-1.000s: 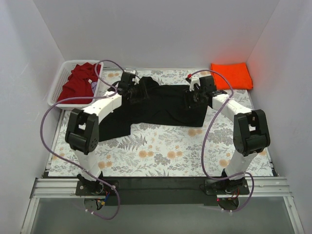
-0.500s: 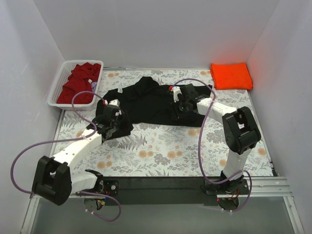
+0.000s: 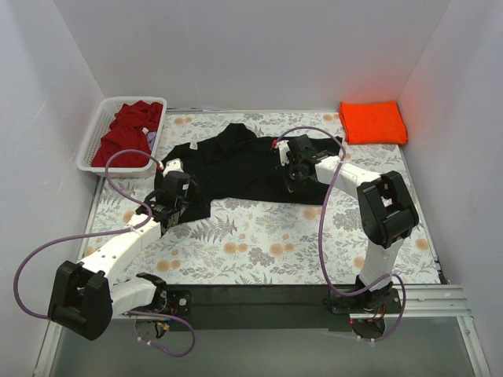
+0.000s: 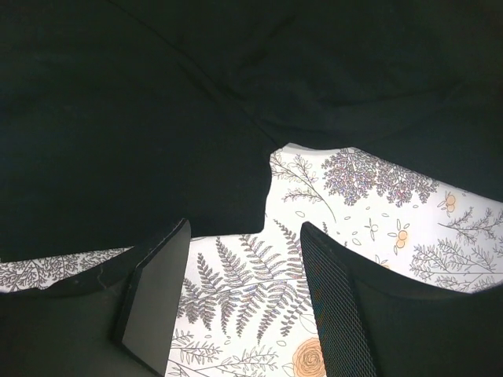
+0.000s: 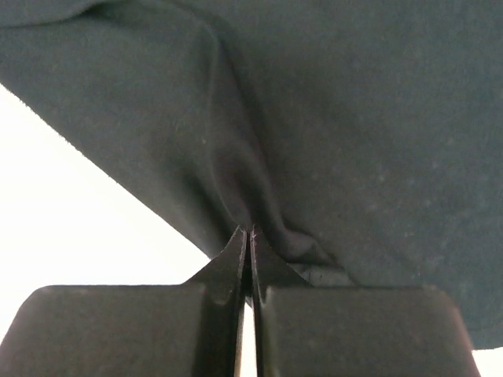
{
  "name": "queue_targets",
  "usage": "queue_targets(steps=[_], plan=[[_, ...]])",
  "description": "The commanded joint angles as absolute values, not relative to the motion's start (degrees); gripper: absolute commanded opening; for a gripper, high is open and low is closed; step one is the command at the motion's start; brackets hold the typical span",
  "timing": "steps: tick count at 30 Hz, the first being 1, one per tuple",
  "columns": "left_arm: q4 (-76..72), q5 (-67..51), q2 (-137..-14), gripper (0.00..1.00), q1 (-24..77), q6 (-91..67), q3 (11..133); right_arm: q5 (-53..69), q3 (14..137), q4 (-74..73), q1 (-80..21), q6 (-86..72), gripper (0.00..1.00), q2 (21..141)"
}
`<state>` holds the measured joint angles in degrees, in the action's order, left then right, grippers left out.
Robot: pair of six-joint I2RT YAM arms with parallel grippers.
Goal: Fold and stack the t-shirts
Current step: Flatten the tshirt out
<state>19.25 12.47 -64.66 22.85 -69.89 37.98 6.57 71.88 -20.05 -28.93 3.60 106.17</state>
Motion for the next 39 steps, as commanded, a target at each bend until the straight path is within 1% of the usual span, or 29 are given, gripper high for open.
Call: queue_targets(steps=[1,4,7,10,11,12,15,17,18,20,21,23,25,27,31,39], plan=[[18.46,15.12,-63.81,0.57,22.94,-69.17,38.5,6.24,72.78,-23.29,-29.44,4.31,0.01,100.39],[18.46,15.29,-63.81,0.57,22.76,-69.35,38.5,6.77,70.85,-25.91,-29.79,3.78,0.01,96.18],[18.46,15.38,-63.81,0.57,22.15,-69.43,38.67,7.47,66.02,-27.5,-30.32,1.94,0.01,91.17],[18.72,15.64,-63.9,0.57,21.1,-70.31,38.67,10.8,59.17,-29.18,-30.76,-1.91,0.02,87.11],[18.89,15.56,-63.81,0.57,20.75,-70.49,38.76,13.07,57.15,-29.01,-30.85,-2.98,0.02,84.4],[18.98,15.47,-63.81,0.57,20.13,-70.66,38.76,14.4,52.34,-29.0,-30.94,-4.21,0.03,82.98],[19.07,14.68,-63.81,0.57,19.16,-71.19,38.76,20.11,45.99,-29.09,-30.94,-8.52,0.04,78.67],[19.16,14.06,-63.81,0.57,18.72,-71.54,38.76,22.23,41.06,-29.09,-30.85,-11.15,0.11,75.77],[18.99,13.89,-63.63,0.56,18.29,-71.63,38.76,22.32,38.78,-29.27,-30.85,-11.77,0.18,74.8],[19.07,13.8,-63.54,0.56,17.93,-71.63,38.67,20.93,37.71,-29.36,-30.76,-12.91,0.25,72.78],[19.16,13.8,-63.54,0.56,17.84,-71.63,38.67,19.96,37.88,-29.88,-30.41,-12.83,0.31,72.43],[19.34,13.97,-63.28,0.56,17.67,-71.72,38.5,16.63,40.07,-31.02,-29.62,-12.48,0.33,72.51],[19.6,14.32,-63.11,0.56,17.4,-71.81,38.5,14.86,42.0,-30.59,-27.78,-12.22,0.38,72.95],[20.12,15.11,-63.11,0.56,17.23,-71.81,38.32,13.01,44.38,-29.1,-25.16,-12.39,0.41,73.56],[20.57,16.43,-62.84,0.56,17.05,-71.81,38.32,13.44,46.32,-26.11,-21.36,-13.01,0.41,75.58],[20.39,14.86,-63.89,0.56,16.44,-71.81,38.67,15.73,42.72,-25.4,-20.74,-12.13,0.41,75.94]])
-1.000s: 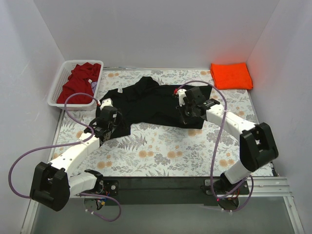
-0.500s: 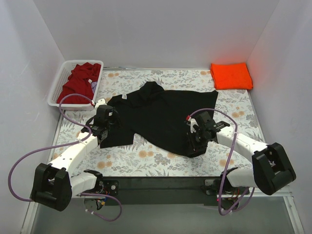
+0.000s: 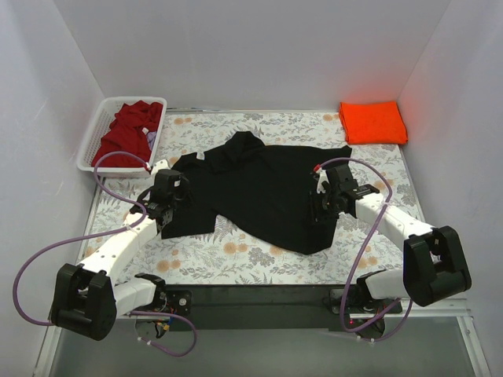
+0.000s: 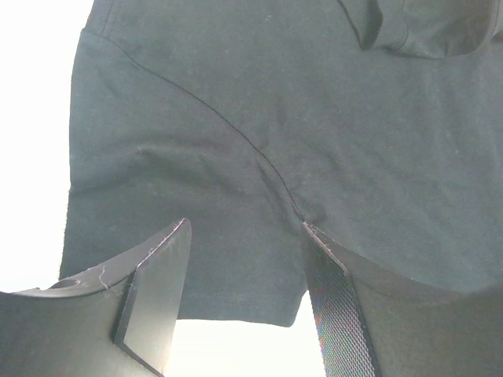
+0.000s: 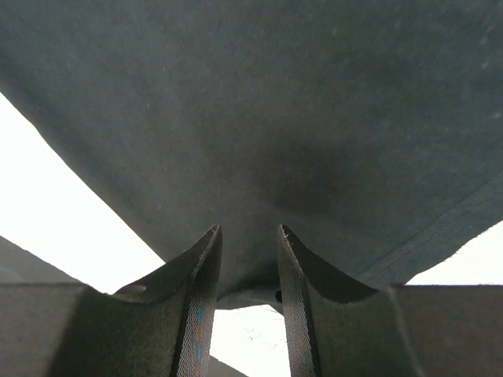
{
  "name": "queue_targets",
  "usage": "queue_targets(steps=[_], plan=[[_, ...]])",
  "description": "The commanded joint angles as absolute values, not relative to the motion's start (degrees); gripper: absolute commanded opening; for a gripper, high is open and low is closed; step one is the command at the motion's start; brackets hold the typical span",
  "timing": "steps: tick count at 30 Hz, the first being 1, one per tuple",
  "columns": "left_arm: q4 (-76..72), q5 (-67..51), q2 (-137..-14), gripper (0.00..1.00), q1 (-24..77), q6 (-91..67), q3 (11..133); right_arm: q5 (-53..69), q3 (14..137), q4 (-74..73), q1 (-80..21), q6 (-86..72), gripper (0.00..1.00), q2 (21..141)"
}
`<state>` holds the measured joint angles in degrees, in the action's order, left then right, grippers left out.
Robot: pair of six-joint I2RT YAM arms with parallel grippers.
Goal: Fold and stack the t-shirts
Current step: Flatten the tshirt out
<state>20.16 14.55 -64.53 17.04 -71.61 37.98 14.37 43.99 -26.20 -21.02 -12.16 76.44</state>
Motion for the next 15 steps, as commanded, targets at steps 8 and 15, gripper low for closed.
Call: queue_targets(steps=[8,15], plan=[[20.48,13.54,-64.16,0.56,15.73,-71.89,38.76,18.02,37.18,-29.0,-20.57,-13.44,0.42,73.66],[20.39,13.27,-64.07,0.56,15.65,-71.81,38.67,20.3,36.21,-38.05,-20.65,-14.41,0.43,67.69]])
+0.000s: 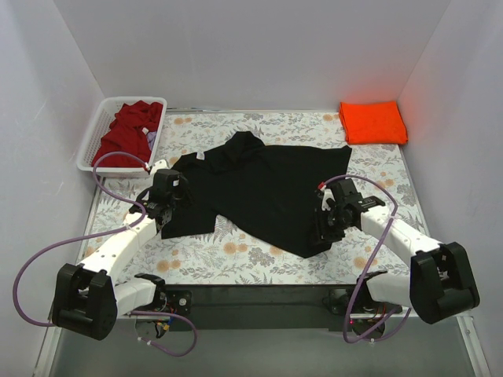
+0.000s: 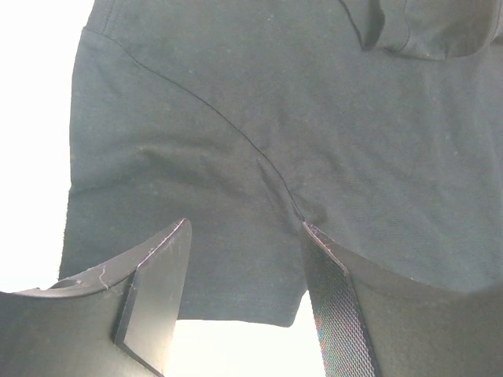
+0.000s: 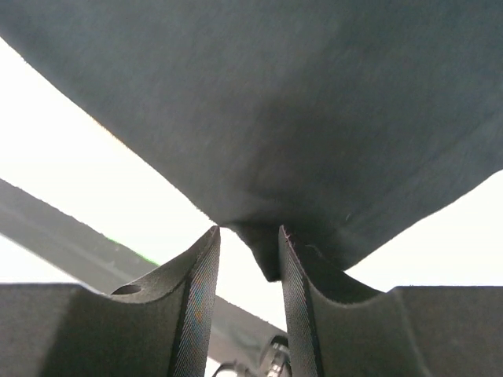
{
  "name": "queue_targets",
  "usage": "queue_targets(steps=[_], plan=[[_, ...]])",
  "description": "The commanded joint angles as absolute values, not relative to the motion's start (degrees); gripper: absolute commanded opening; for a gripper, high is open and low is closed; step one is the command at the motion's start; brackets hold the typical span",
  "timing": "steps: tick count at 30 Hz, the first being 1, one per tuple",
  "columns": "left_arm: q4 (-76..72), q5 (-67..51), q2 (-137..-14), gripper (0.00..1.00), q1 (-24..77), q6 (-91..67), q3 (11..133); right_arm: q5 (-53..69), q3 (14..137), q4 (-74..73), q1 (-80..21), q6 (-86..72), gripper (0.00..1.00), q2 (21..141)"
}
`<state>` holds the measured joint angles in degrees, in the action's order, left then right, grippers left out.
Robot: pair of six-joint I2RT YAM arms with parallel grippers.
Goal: Fold and stack the t-shirts
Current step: Flatten the tshirt out
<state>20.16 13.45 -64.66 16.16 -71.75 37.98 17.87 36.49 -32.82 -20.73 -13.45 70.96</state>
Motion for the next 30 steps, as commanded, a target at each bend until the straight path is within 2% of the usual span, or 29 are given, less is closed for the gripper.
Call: queue_targets(steps=[1,14,18,22,30], plan=[[20.39,13.1,-64.33,0.56,15.64,-71.81,38.85,21.0,36.04,-39.1,-20.65,-14.59,0.43,66.98],[19.95,11.08,-65.74,0.56,15.21,-71.72,38.94,23.99,26.8,-42.19,-21.8,-18.72,0.48,59.77],[18.99,8.88,-66.79,0.56,15.21,-71.63,39.2,19.71,32.59,-41.75,-21.71,-18.28,0.48,58.8],[18.98,7.21,-70.91,0.56,15.29,-71.54,42.62,7.76,41.63,-39.57,-19.7,-16.26,0.5,61.69],[19.86,10.37,-82.17,0.56,13.8,-71.1,51.93,9.49,45.7,-22.87,-10.46,-16.26,0.51,73.98]])
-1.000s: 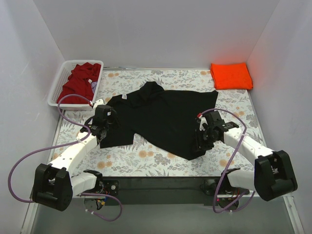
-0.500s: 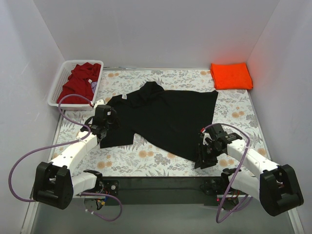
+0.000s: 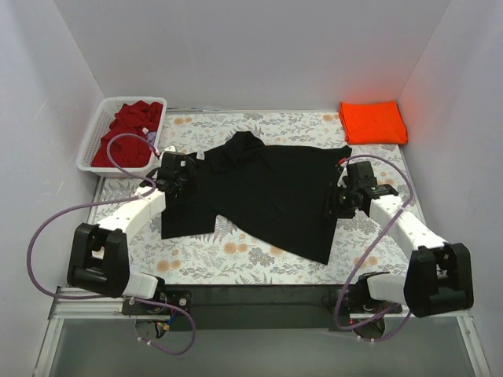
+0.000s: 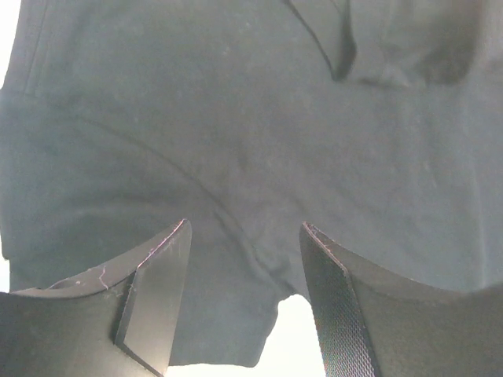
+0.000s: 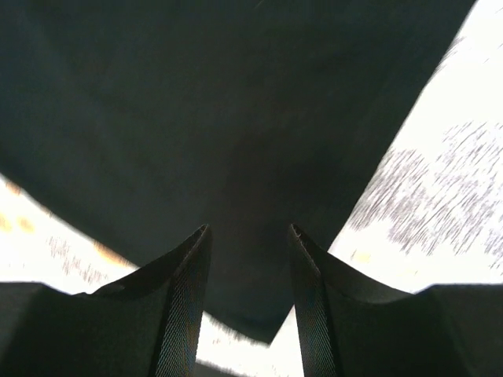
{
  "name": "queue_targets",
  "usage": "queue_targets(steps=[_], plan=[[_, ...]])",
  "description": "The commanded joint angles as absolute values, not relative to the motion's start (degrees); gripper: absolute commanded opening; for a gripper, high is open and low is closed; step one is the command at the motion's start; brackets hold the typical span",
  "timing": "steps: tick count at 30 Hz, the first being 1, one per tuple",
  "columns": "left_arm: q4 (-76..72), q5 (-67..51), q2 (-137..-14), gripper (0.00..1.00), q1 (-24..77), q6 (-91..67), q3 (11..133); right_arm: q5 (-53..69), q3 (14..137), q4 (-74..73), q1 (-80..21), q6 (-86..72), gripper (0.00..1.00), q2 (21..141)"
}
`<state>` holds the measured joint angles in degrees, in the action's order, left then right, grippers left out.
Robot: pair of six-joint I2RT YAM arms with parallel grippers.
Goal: Fold and stack the t-shirts
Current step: Flatten the tshirt out
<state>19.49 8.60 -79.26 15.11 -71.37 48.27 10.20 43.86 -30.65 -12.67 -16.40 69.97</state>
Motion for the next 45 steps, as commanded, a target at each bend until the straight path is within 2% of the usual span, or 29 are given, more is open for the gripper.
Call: queue_targets(steps=[1,9,17,29,35,37,40,45], plan=[[19.78,10.28,-83.83,0.56,13.62,-71.19,52.81,9.84,46.14,-21.2,-9.68,-16.26,0.51,75.31],[21.09,11.07,-96.41,0.54,12.83,-70.22,62.83,4.84,53.25,-12.31,-7.91,-13.1,0.5,87.69],[23.99,12.74,-102.39,0.51,11.6,-70.49,63.29,6.59,61.68,-7.12,-6.94,-11.96,0.5,100.62],[27.95,8.01,-96.51,0.52,11.16,-72.68,53.1,12.48,83.48,-7.21,-6.5,-11.43,0.51,125.66],[29.79,6.77,-88.43,0.52,11.16,-73.65,48.34,15.99,102.28,-11.33,-6.15,-10.72,0.52,135.59],[30.67,6.94,-86.41,0.52,11.16,-74.0,48.43,17.92,107.72,-12.91,-6.24,-10.55,0.52,137.1],[32.07,7.56,-82.8,0.53,11.16,-74.09,50.36,20.21,109.51,-14.32,-6.15,-10.72,0.54,135.89],[37.96,12.99,-75.26,0.56,11.42,-73.74,52.56,16.71,97.41,-14.33,-6.33,-10.02,0.6,121.4]])
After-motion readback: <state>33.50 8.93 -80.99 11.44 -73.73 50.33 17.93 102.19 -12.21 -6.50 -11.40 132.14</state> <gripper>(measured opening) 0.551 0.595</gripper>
